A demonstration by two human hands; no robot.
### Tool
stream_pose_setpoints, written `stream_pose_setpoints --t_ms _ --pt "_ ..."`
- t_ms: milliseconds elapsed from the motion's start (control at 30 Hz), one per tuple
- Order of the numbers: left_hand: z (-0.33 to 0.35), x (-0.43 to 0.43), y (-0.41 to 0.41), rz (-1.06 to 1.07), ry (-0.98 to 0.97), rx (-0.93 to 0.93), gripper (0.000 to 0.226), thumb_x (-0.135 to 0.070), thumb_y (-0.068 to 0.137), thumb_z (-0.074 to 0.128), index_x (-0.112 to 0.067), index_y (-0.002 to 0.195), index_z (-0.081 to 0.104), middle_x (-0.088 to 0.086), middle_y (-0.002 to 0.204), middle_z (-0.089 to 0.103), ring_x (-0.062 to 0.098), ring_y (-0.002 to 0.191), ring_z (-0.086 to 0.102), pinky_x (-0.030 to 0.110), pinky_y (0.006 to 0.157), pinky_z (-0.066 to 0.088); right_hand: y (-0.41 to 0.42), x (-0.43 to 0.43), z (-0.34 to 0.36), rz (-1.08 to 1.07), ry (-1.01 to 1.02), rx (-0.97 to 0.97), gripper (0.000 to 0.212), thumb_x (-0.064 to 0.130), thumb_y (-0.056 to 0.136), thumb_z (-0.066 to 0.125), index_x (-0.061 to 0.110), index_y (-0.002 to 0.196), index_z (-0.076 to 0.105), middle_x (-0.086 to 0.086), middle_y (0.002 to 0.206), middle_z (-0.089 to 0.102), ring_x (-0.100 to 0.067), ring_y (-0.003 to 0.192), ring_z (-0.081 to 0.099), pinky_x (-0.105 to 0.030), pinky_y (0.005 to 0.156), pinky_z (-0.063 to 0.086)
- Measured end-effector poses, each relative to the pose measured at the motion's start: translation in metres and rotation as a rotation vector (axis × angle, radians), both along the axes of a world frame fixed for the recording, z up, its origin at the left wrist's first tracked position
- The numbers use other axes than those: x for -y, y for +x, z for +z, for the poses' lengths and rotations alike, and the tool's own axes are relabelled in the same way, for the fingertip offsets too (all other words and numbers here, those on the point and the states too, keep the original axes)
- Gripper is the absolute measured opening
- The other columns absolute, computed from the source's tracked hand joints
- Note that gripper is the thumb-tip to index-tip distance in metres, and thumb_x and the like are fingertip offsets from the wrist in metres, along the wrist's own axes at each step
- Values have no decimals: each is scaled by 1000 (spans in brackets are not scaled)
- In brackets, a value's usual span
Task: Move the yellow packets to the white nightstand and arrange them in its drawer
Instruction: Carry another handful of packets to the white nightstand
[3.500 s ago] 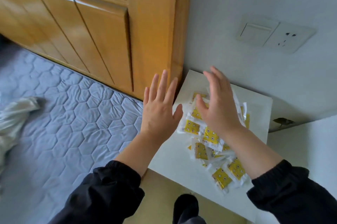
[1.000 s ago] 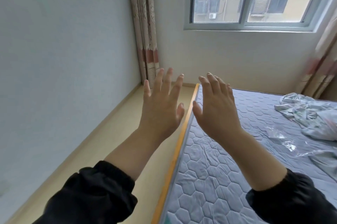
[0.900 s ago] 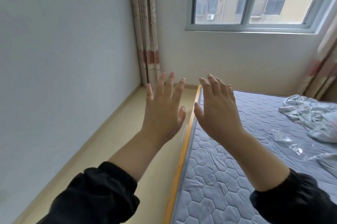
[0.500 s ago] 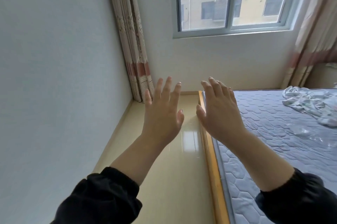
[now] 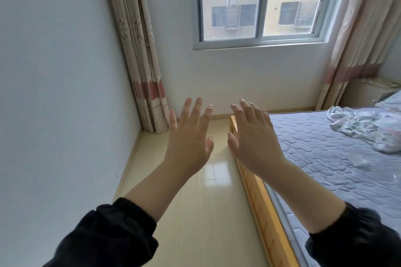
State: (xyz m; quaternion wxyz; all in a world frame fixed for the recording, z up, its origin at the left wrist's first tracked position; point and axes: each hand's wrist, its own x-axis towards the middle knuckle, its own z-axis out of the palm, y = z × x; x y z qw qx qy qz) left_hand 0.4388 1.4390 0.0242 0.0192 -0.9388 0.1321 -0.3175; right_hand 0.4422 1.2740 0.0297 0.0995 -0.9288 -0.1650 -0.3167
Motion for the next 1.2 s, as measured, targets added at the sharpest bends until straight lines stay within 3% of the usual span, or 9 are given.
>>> stream_pose_setpoints --t_ms 233,433,633,967,1200 --pt "-12 -18 182 -71 62 25 74 -37 79 64 -15 142 32 14 152 33 36 142 27 64 104 28 173 -8 -15 -82 -51 49 63 26 80 67 6 135 43 -17 141 44 -34 131 41 -53 105 34" --pt "-1 -35 354 -83 -24 -13 73 -36 83 60 -17 145 27 12 155 27 34 145 20 65 107 22 338 -20 -4 -125 -81 18 68 32 75 74 5 132 48 -18 137 48 -35 128 46 -55 101 38" --pt "-12 -73 492 -109 -50 -7 74 -35 81 63 -17 143 29 13 153 30 34 144 24 65 105 26 482 -58 -15 -131 -128 9 67 33 77 71 6 133 46 -17 139 47 -34 129 46 -53 103 38" --pt "-24 -185 775 -195 76 -24 77 -34 74 72 -16 140 36 14 150 36 36 141 29 65 103 29 743 -178 -25 -215 -117 -4 68 33 73 73 7 131 48 -17 135 51 -33 125 50 -53 100 41" --pt "-19 -186 948 -304 77 -9 78 -40 77 70 -17 141 33 13 152 33 36 142 25 65 105 25 892 -177 -20 -326 -83 -18 65 33 80 68 9 134 41 -15 140 45 -33 131 43 -53 105 35"
